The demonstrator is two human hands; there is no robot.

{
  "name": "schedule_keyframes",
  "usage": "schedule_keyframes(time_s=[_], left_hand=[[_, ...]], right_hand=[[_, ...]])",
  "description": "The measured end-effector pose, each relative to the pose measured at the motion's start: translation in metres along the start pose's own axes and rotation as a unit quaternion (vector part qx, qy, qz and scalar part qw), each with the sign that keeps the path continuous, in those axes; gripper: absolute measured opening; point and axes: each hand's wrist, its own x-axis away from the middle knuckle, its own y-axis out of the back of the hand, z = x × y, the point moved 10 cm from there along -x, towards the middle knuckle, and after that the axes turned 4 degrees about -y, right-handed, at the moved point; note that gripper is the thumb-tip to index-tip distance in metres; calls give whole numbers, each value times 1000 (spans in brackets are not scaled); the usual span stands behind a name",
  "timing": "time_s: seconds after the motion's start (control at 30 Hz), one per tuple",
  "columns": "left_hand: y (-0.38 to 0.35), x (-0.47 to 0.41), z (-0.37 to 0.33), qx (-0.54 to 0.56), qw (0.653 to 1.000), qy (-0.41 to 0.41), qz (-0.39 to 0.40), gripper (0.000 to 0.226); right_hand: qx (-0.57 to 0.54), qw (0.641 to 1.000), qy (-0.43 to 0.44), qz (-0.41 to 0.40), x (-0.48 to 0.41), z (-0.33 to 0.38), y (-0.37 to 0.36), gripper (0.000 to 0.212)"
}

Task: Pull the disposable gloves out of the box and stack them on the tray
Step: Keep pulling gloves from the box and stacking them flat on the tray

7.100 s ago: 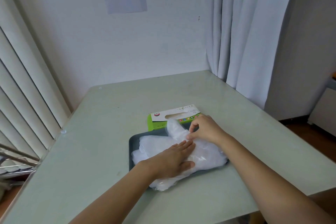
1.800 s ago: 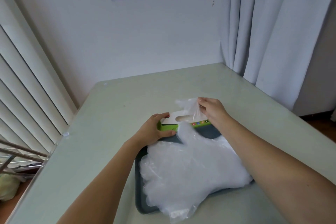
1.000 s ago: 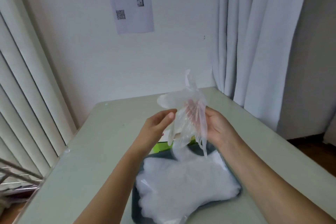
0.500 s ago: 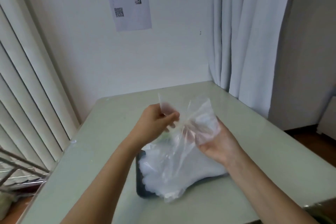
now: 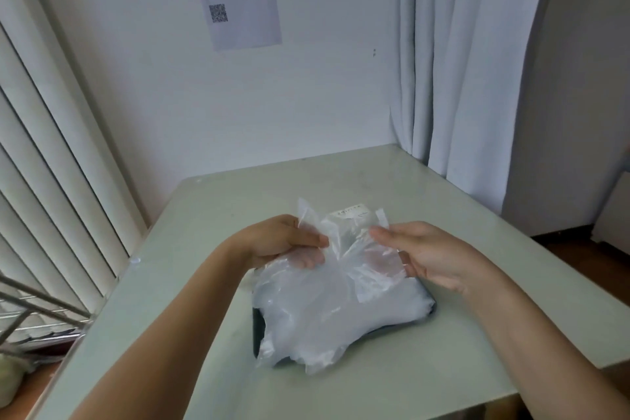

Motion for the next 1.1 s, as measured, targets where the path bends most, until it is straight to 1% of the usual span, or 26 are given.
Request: schedule_keyframes(time_s=[0.07,0.1,0.17,0.2,0.23,0.33,0.4,0.43,0.5,0.53,0.57,0.6,0.67,0.73,0.8,0.9,0.97,1.0,1.07,1.1], left_hand=[[-7,-11,15,-14,1000,5,-3,16],[-8,-17,22,-45,999,4,-17,13],[-9,-29,38,-131,990,10,-53,9],[-10,-34,46,-170,983,18,-65,8],[-10,-37,53,-203,976,25,-74,10],[-3,-40,67,-250,962,42,-104,16],[10,-35,68,-236,958,45,-159,29],[18,-30,63,-255,946,37,-198,37],[23,-19,43,-314,911,-6,-266,48],[19,-14,31,-326,900,-40,-286,49],[11,-12,22,-330,897,-73,-286,47],[-3,-12,14,-336,899,-106,-261,45],[-42,-20,11,-367,904,-154,-158,48],[-78,-27,21,-414,894,-161,-51,56],[-97,-32,36,-454,879,-143,14,61],[-104,-37,57,-449,887,-93,49,67],[-105,-39,69,-455,885,-71,62,71],[-106,-39,73,-462,882,-66,66,72],[-107,-40,76,-472,877,-67,65,74],[-108,-40,76,-475,875,-69,64,74]], right_hand=[[43,996,7,-73,-6,-9,12,16],[83,990,8,-117,-9,-14,19,11],[194,962,-13,-190,-17,-27,35,24],[242,947,-30,-210,-20,-34,41,28],[276,934,-46,-225,-22,-40,45,27],[321,914,-65,-241,-28,-51,54,20],[337,908,-74,-238,-31,-54,57,18],[349,903,-80,-237,-32,-56,59,19],[367,895,-90,-236,-36,-57,62,20],[370,894,-96,-233,-37,-58,63,20],[374,893,-100,-230,-39,-60,62,19],[381,890,-103,-229,-39,-60,62,19],[404,881,-106,-225,-41,-58,60,18],[426,871,-106,-218,-42,-55,59,17],[437,869,-112,-205,-42,-52,59,23],[460,856,-126,-200,-42,-47,60,30],[468,851,-131,-202,-41,-46,61,29],[480,842,-130,-209,-40,-44,61,28],[521,811,-91,-251,-35,-30,60,23],[528,799,-46,-283,-30,-19,56,17]])
